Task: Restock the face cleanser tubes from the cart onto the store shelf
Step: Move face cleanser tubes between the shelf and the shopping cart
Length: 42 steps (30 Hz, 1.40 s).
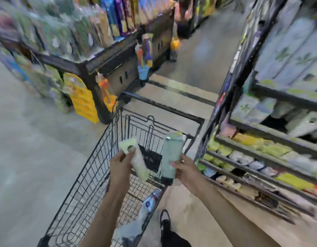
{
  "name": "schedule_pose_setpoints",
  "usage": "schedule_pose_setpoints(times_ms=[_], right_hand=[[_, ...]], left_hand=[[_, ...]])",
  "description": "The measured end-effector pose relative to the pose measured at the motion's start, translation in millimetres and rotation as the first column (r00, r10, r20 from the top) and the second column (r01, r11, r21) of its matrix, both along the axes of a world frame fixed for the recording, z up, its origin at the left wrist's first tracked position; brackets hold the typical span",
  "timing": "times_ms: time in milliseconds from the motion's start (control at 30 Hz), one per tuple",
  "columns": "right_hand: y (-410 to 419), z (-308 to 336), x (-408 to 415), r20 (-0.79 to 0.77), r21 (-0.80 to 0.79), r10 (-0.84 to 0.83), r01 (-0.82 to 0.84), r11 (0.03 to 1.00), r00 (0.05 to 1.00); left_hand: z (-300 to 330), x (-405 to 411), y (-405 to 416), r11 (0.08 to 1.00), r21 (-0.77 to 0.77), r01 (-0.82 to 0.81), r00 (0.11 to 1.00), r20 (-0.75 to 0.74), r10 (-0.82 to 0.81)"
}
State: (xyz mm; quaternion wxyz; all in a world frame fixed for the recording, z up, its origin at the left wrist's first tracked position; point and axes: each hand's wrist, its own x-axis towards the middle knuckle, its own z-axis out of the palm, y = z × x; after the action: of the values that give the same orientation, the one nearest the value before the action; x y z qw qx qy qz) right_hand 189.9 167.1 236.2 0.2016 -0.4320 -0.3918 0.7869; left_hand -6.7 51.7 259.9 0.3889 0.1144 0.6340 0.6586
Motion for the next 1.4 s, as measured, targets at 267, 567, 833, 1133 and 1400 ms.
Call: schedule_pose_setpoints(times_ms=[267, 567, 833, 1133, 1400], right_hand=[[-19, 54, 119, -0.064, 0.099, -0.227, 0.232, 0.968, 0.972], [3, 75, 221, -0.041, 0.164, -0.430, 0.431, 0.888, 0.902], [55, 79, 303, 0.025, 0.265, -0.520, 0.496, 0.827, 0.854], [132, 79, 344, 0.132, 0.428, -0.558, 0.460, 0.778, 0.819], [224, 68, 326, 0.224, 0.513, -0.612, 0.442, 0.736, 0.758]], left_hand=[[44, 99, 27, 0.956, 0.102, 0.276, 0.961, -0.036, -0.274], [63, 200, 87, 0.830, 0.100, 0.548, 0.833, 0.022, -0.553], [69, 280, 151, 0.707, 0.108, 0.699, 0.715, -0.102, -0.691], [58, 326, 203, 0.727, 0.092, 0.680, 0.732, -0.033, -0.681], [54, 313, 253, 0.733, 0.040, 0.679, 0.734, -0.001, -0.680]])
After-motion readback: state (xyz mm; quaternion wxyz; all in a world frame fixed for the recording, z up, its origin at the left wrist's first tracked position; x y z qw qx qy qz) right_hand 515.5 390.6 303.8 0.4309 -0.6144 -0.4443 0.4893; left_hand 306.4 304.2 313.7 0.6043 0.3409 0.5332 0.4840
